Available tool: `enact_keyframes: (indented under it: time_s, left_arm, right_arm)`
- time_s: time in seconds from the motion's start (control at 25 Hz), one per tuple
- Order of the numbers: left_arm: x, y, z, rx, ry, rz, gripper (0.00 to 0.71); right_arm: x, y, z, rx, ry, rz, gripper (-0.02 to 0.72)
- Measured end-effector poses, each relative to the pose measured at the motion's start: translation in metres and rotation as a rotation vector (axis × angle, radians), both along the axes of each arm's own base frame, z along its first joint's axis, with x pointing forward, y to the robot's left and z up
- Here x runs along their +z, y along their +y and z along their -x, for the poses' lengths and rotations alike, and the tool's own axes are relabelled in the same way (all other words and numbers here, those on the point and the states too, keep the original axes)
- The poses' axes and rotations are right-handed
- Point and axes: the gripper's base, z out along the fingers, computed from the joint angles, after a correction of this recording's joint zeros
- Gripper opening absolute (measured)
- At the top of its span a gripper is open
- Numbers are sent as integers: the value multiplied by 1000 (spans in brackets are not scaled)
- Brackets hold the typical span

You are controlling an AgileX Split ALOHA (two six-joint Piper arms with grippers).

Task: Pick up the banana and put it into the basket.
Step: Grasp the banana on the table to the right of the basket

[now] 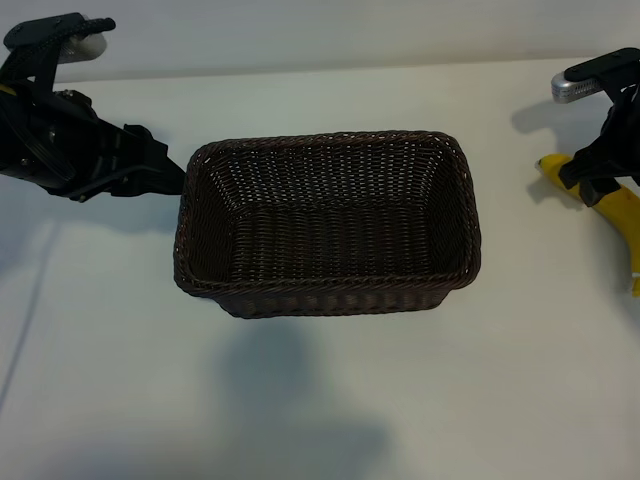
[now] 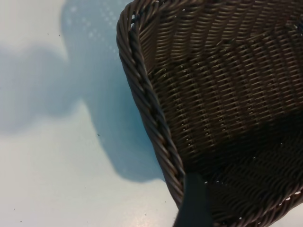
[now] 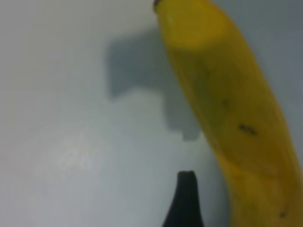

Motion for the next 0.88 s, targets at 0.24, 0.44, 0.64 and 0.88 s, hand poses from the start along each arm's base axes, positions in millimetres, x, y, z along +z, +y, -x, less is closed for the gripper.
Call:
enact_keyframes:
  time_s: [0.24, 0.44, 0.64, 0.88]
  left_arm:
    - [0, 0, 0, -1, -2, -4, 583]
    - [-1, 1, 0, -6, -5, -21, 583]
    - [-1, 1, 0, -6, -5, -21, 583]
    - [-1, 1, 0, -6, -5, -21, 583]
  right_arm:
    - [-2, -12, -4, -19, -28, 0, 599]
    - [-8, -24, -4, -62, -8, -54, 599]
    - [-10, -24, -3, -39, 9, -68, 599]
    - [-26, -20, -1, -23, 80, -116, 599]
